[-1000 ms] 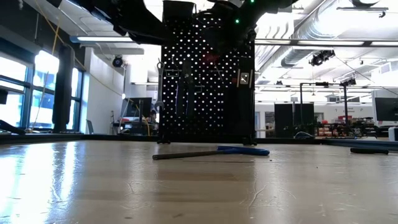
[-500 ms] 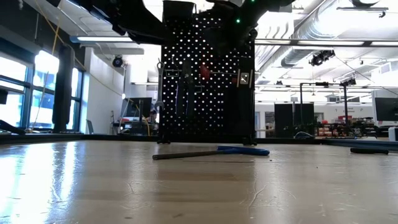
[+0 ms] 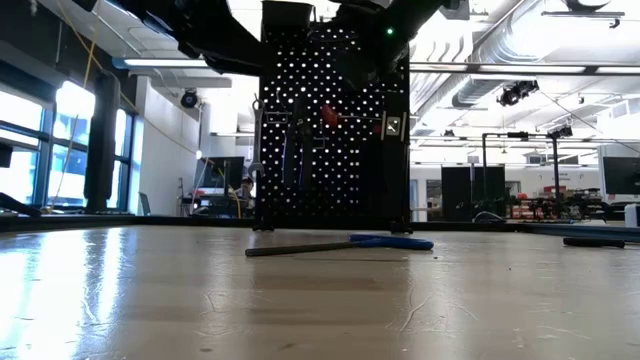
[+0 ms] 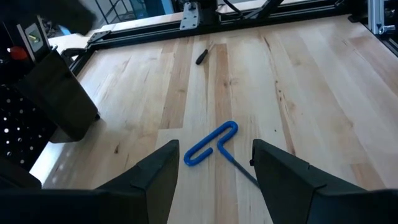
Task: Hang tools onto peg board
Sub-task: Hang the allen wrench on the pegboard
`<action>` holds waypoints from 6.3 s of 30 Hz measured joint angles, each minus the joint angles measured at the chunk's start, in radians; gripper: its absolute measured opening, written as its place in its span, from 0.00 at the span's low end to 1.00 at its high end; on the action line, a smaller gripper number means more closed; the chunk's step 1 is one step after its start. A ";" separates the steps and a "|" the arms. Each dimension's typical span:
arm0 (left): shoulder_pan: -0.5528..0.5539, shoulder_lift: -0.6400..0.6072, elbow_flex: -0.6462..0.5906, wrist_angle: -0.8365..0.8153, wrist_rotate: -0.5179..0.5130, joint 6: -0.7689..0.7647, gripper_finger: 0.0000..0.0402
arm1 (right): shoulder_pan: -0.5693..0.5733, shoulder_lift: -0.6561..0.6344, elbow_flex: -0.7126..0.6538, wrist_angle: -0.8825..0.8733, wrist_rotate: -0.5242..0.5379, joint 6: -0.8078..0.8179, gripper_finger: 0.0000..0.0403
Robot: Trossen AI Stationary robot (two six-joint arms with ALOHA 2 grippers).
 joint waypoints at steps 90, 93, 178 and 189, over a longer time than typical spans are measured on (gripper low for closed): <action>0.250 0.074 -0.479 0.742 0.125 -0.026 0.49 | -0.079 0.085 -0.127 0.429 -0.094 0.094 0.38; 0.250 0.074 -0.479 0.741 0.132 -0.026 0.49 | -0.079 0.099 -0.097 0.368 -0.046 0.134 0.38; 0.241 0.074 -0.479 0.786 0.188 -0.002 0.49 | -0.168 0.143 -0.095 0.404 -0.072 0.293 0.38; 0.241 0.074 -0.479 0.786 0.188 -0.001 0.49 | -0.155 0.144 -0.096 0.381 -0.054 0.229 0.01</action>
